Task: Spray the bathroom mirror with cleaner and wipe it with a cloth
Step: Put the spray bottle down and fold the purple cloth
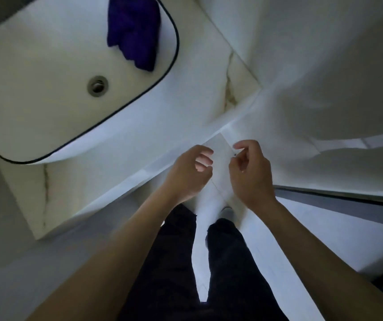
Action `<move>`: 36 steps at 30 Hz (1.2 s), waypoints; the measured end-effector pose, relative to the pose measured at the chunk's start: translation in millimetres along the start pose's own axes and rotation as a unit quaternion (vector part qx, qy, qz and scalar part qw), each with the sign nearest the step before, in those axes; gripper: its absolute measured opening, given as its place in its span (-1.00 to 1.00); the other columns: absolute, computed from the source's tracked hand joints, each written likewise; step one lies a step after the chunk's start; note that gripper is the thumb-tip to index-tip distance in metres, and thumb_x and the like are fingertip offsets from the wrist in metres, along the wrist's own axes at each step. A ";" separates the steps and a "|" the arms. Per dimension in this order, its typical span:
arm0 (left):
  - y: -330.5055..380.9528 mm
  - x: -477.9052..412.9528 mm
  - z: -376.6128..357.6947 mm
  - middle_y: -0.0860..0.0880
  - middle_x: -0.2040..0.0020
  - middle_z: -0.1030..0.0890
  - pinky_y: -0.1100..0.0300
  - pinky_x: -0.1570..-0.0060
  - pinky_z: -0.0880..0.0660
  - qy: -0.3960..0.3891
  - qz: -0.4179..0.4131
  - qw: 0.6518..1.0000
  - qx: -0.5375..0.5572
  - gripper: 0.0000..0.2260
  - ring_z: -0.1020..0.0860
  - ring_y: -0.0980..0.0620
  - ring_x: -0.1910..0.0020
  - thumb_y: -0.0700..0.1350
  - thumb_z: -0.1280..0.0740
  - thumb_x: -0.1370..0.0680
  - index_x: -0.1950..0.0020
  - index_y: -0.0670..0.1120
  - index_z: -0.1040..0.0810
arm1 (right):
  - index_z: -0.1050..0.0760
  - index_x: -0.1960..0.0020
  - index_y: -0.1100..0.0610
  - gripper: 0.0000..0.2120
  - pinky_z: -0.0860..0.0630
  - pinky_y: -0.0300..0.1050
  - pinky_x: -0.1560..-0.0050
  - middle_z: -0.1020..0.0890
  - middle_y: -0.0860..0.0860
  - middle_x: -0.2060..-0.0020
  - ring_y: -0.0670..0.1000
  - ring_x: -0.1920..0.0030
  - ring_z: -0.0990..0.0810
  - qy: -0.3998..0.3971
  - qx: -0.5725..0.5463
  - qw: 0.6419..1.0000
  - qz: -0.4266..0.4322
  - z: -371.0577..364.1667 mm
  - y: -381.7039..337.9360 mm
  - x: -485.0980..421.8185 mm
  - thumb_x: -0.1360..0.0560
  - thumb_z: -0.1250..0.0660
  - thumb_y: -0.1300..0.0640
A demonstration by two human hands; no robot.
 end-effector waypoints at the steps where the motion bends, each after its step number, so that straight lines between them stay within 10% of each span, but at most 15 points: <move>1: 3.1 9.3 12.3 0.11 -0.04 -0.65 0.18 -0.11 -0.57 0.012 -0.002 1.000 0.010 -0.69 -0.62 0.13 -0.03 -0.20 -0.30 -0.53 -0.22 0.09 -0.55 | -0.43 -0.14 0.05 -0.79 -0.43 -0.32 0.28 -0.52 -0.05 0.31 -0.07 0.24 -0.53 -0.003 -0.009 1.000 0.013 0.0 -17.6 -7.2 -0.55 -0.30 0.26; 16: 51.8 19.0 240.1 0.01 0.01 -0.68 0.15 -0.11 -0.57 0.160 -0.078 0.970 0.164 -0.67 -0.66 -0.03 0.00 -0.35 -0.33 -0.56 -0.18 0.04 -0.54 | -0.47 0.02 -0.16 -0.79 -0.56 -0.27 0.28 -0.60 -0.09 0.30 -0.04 0.30 -0.63 -0.009 -0.013 0.998 0.054 -73.6 -206.7 -106.2 -0.57 -0.28 0.18; 20: 62.3 8.7 273.0 0.02 0.01 -0.67 0.34 0.03 -0.56 0.174 -0.076 0.965 0.183 -0.75 -0.64 0.02 0.03 -0.29 -0.34 -0.57 -0.19 -0.02 -0.58 | -0.53 -0.03 -0.09 -0.83 -0.47 -0.43 0.19 -0.62 -0.12 0.15 -0.18 0.19 -0.59 -0.036 0.093 0.990 0.100 -85.3 -241.9 -130.1 -0.56 -0.29 0.17; 25: 63.4 9.9 289.3 -0.06 -0.02 -0.69 0.28 0.03 -0.57 0.188 -0.078 0.957 0.206 -0.72 -0.66 -0.09 0.00 -0.34 -0.31 -0.57 -0.06 0.04 -0.60 | -0.42 -0.41 0.19 -0.53 -0.48 0.03 -0.28 -0.44 0.18 -0.31 0.17 -0.25 -0.50 -0.086 0.269 0.952 0.119 -103.7 -264.5 -191.7 -0.50 -0.32 0.26; 36: 79.3 15.0 310.7 0.05 0.07 -0.71 0.15 -0.04 -0.56 0.272 -0.071 0.931 0.235 -0.68 -0.68 0.03 0.06 -0.37 -0.25 -0.58 -0.02 0.04 -0.62 | -0.50 -0.20 0.12 -0.72 -0.38 0.00 -0.17 -0.53 0.13 -0.17 0.18 -0.22 -0.44 -0.059 0.463 0.873 0.144 -140.5 -272.7 -259.0 -0.52 -0.32 0.06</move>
Point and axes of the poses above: each hand's wrist, its own x-axis away from the middle knuckle, its own z-axis out of the back of the hand, y = z × x, the point moved 10 cm from there along -x, towards the middle knuckle
